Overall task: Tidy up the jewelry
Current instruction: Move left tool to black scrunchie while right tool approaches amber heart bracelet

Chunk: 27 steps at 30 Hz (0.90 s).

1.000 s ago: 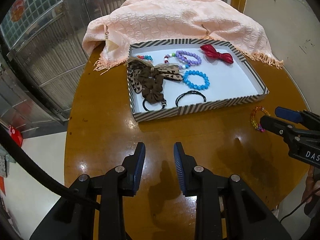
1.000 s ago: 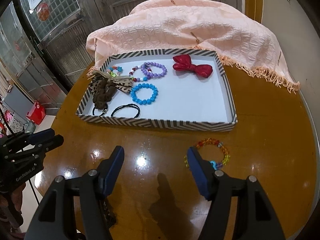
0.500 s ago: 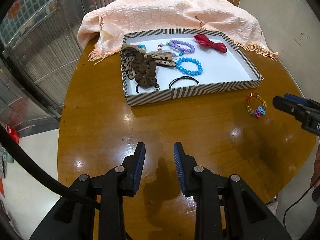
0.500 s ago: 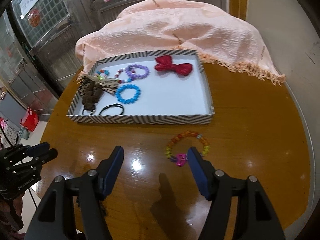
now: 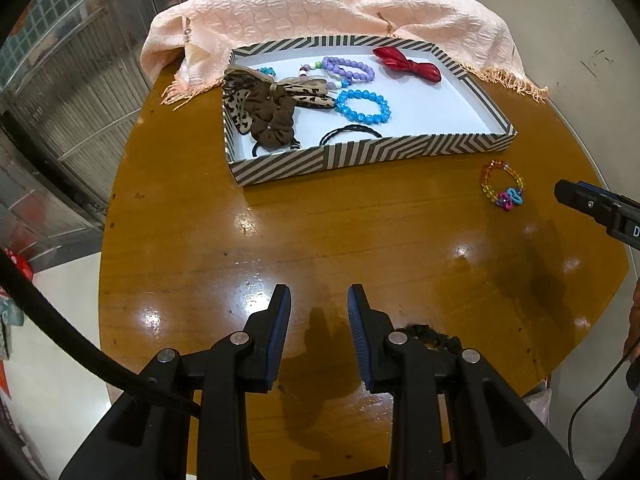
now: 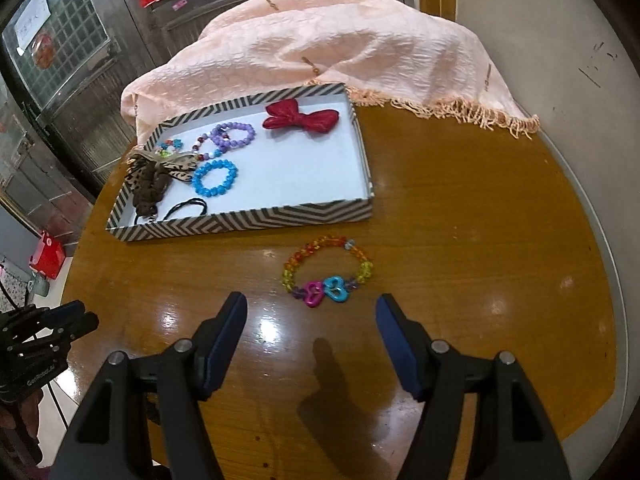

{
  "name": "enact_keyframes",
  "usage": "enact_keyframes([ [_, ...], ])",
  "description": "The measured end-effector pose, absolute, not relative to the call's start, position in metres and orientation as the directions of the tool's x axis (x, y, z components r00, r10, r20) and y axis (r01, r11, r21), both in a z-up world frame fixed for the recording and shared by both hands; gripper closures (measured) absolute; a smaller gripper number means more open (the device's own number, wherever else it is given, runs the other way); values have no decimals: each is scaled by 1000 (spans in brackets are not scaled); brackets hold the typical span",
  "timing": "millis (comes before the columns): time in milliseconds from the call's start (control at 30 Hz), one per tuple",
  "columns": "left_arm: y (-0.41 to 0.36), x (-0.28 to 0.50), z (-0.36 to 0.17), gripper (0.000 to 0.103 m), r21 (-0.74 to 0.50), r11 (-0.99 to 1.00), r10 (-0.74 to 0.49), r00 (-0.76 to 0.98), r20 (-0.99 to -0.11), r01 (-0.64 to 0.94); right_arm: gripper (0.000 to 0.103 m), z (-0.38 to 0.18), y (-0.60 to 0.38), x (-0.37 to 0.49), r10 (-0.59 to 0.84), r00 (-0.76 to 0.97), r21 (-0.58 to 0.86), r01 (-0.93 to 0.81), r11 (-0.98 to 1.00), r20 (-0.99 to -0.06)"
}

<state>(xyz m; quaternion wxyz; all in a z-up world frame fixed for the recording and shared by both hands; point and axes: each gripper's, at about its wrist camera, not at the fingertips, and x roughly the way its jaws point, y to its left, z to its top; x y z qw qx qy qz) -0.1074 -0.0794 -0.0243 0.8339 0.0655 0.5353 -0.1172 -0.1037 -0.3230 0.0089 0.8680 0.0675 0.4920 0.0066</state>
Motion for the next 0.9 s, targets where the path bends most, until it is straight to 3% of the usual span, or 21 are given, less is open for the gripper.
enact_keyframes([
  [467, -77, -114, -36, 73, -107, 952, -205, 334, -920, 288, 32, 2, -325, -107, 77, 501, 124, 60, 990, -862],
  [900, -88, -122, -43, 73, -103, 935, -213, 304, -929, 339, 32, -3, -322, -101, 83, 482, 122, 49, 991, -872],
])
